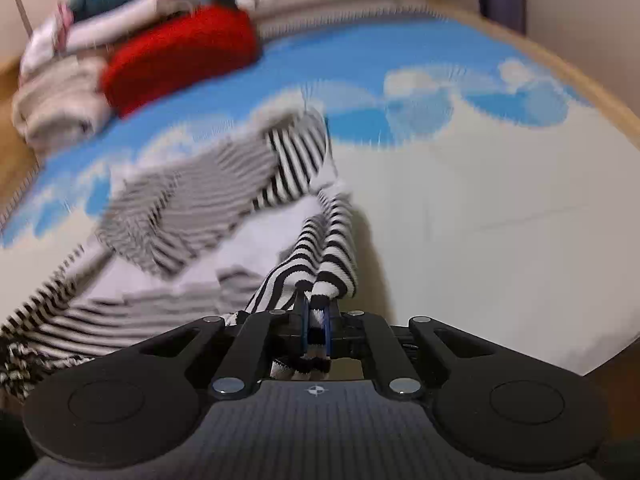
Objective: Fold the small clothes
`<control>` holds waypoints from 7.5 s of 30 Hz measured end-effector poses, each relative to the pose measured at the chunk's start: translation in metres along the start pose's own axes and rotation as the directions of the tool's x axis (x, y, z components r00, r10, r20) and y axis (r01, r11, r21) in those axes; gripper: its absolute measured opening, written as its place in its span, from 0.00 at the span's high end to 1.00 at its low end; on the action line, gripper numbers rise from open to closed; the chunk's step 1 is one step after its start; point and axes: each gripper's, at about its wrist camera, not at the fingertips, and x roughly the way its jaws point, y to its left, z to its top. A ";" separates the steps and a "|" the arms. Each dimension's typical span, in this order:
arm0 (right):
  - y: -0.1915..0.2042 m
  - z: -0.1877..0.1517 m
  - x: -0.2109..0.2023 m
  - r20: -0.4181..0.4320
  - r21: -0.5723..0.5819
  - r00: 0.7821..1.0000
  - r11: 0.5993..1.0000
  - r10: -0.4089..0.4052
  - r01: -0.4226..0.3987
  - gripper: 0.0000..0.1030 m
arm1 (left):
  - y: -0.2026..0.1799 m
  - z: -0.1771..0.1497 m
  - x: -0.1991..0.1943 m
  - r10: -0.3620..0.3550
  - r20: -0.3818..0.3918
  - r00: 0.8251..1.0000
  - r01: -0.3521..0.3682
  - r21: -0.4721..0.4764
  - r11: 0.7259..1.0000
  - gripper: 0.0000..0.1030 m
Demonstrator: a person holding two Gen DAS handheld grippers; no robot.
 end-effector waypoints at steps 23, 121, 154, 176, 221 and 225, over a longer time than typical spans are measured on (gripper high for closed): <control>-0.024 0.115 0.134 -0.106 0.107 0.994 0.994 -0.025 0.036 0.79 | 0.066 0.129 0.153 -0.243 -0.239 0.940 0.181 -0.253 0.950 0.64; -0.084 0.089 0.138 -0.358 0.185 0.933 0.982 0.038 0.030 0.93 | 0.096 0.086 0.172 -0.167 -0.418 0.893 0.282 0.230 0.931 0.98; 0.140 0.107 0.263 -0.183 -0.481 0.978 0.876 -0.103 0.002 0.50 | -0.120 0.188 0.268 -0.061 -0.167 0.984 0.104 0.261 0.960 0.35; 0.113 0.146 0.250 -0.024 -0.243 0.999 0.969 -0.047 0.040 0.64 | -0.065 0.222 0.256 -0.175 -0.118 0.977 0.180 0.032 0.983 0.50; -0.006 0.052 0.184 -0.320 -0.574 0.894 0.815 -0.313 0.080 0.45 | -0.053 0.125 0.197 -0.043 -0.324 0.945 0.200 0.468 0.861 0.43; 0.005 0.085 0.135 -0.155 -0.436 0.956 0.886 -0.249 0.161 0.42 | -0.051 0.137 0.140 -0.016 -0.195 0.981 0.099 0.424 0.900 0.31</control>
